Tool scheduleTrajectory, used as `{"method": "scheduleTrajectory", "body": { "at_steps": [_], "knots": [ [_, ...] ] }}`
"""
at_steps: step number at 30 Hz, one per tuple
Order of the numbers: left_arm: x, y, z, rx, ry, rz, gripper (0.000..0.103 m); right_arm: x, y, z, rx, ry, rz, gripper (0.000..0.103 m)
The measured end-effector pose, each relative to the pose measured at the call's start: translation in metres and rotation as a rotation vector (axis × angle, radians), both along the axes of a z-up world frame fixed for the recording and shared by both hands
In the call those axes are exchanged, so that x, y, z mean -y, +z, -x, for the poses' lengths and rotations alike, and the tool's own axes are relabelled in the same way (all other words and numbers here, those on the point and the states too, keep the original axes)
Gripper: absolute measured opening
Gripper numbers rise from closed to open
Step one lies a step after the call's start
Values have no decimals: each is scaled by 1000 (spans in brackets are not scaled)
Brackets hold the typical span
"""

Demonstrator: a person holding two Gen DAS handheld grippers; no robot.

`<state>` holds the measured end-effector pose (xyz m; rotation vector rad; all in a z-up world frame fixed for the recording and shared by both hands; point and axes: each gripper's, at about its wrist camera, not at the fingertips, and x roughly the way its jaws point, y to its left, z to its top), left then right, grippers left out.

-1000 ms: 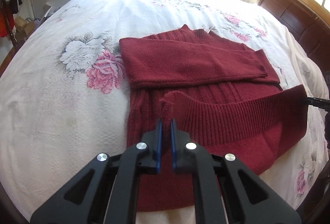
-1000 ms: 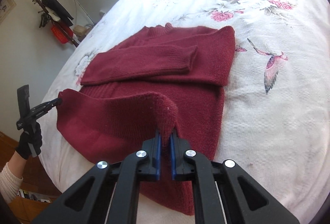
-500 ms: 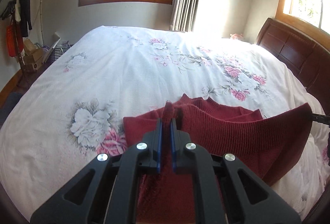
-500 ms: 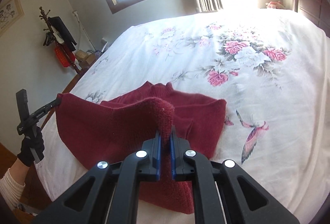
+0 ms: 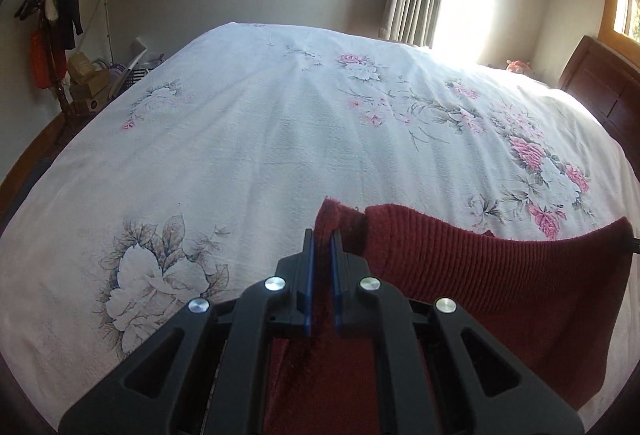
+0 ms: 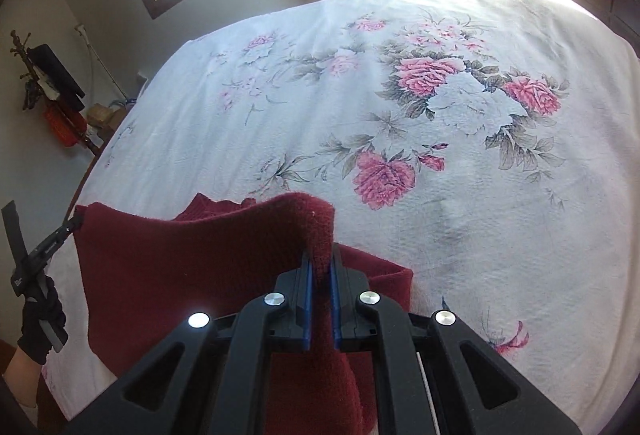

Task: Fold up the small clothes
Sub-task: 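Lift the hem with both grippers, fold it over to the collar, release, then grasp the sweater side edge with the right gripper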

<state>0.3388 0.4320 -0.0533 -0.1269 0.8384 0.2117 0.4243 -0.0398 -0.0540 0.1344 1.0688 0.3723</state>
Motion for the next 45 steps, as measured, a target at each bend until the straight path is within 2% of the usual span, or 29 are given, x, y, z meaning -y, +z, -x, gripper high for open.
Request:
{"method": "scheduleTrajectory", "body": {
  "at_steps": [4, 7, 11, 12, 14, 17, 19, 22, 25, 28, 30, 32, 33, 34, 35, 36, 37, 41, 45],
  "knots": [
    [0, -38, -16, -70, 10, -36, 5, -8, -34, -14, -43, -7, 30, 7],
    [-5, -59, -21, -118, 26, -34, 6, -9, -56, -18, -80, -20, 55, 8],
    [-12, -72, -21, -162, 36, -14, 14, -2, -72, -18, -109, -45, 76, 18],
    [-14, -71, -20, -165, 39, -13, 18, 1, -74, -18, -115, -53, 88, 23],
    [-21, -66, -16, -162, 56, -13, 23, 7, -72, -13, -115, -51, 85, 23],
    [-35, -48, -3, -132, 90, 18, 23, 16, -61, 1, -111, -36, 48, 23],
    [-35, -35, 10, -109, 84, 35, 23, 19, -53, 18, -118, -8, 23, 27],
    [-15, -19, 39, -86, 16, 24, 24, 20, -47, 51, -159, 46, 19, 36],
    [15, -16, 71, -102, -79, 36, 33, 25, -49, 92, -201, 85, -23, 49],
    [44, -27, 99, -146, -154, 40, 36, 33, -60, 125, -240, 88, -31, 51],
    [57, -37, 111, -167, -175, 57, 40, 39, -71, 139, -262, 72, -10, 51],
    [64, -47, 118, -190, -174, 70, 41, 43, -82, 147, -295, 66, -36, 50],
    [66, -53, 120, -201, -169, 79, 41, 44, -85, 149, -312, 66, -66, 42],
    [66, -57, 121, -210, -163, 89, 41, 44, -87, 151, -322, 69, -88, 29],
    [67, -61, 122, -218, -159, 90, 41, 43, -86, 153, -321, 74, -86, 24],
    [67, -65, 122, -227, -158, 84, 41, 42, -83, 153, -307, 79, -72, 14],
    [68, -68, 122, -238, -158, 81, 41, 42, -77, 154, -292, 88, -76, 12],
    [63, -75, 121, -253, -159, 89, 42, 53, -46, 156, -239, 88, -140, 9],
    [57, -80, 119, -265, -161, 97, 42, 57, -48, 157, -257, 90, -107, 9]
  ]
}}
